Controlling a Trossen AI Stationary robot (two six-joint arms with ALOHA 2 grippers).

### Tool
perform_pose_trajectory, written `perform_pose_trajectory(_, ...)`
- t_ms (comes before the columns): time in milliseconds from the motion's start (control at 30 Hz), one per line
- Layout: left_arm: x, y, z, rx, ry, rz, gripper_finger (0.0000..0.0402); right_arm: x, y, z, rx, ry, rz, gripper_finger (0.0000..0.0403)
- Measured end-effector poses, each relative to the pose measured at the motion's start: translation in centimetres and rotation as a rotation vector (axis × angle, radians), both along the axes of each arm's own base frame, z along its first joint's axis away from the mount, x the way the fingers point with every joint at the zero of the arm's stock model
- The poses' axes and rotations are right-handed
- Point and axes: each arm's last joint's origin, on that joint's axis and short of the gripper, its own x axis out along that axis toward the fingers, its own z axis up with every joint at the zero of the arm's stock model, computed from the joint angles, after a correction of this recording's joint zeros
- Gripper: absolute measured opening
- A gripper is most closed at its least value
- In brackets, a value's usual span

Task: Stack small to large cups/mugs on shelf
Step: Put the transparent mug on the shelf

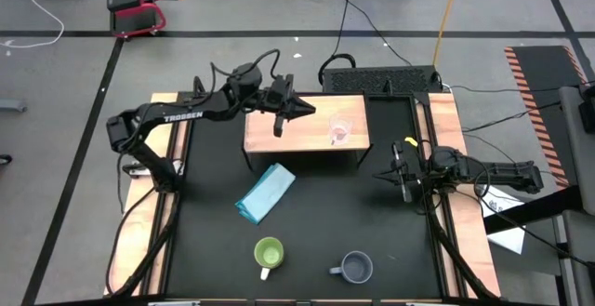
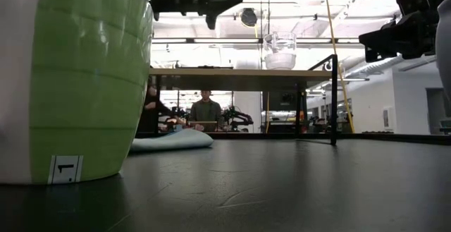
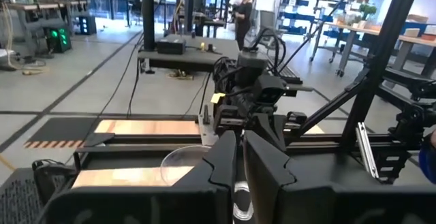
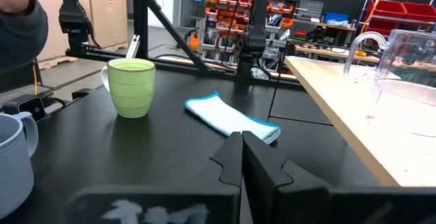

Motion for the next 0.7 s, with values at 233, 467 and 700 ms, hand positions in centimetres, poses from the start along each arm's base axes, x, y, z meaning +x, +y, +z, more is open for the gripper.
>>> perform_pose_trajectory(233,0.8,0.5,0.3,0.017,-0.009,-0.002,0.0031,0.0,0.0,-0.1,0.001,0.015,0.0,0.0)
perform_pose_trajectory(467,0.8,0.5,0.9,0.054,-0.048,-0.002,0.0031,0.0,0.0,-0.2,0.0,0.016,0.0,0.0)
perform_pose_trajectory(700,1.0,0.5,2.0,0.066,0.026,-0.009,0.0031,0.0,0.0,-0.2,-0.001,0.017,0.0,0.0)
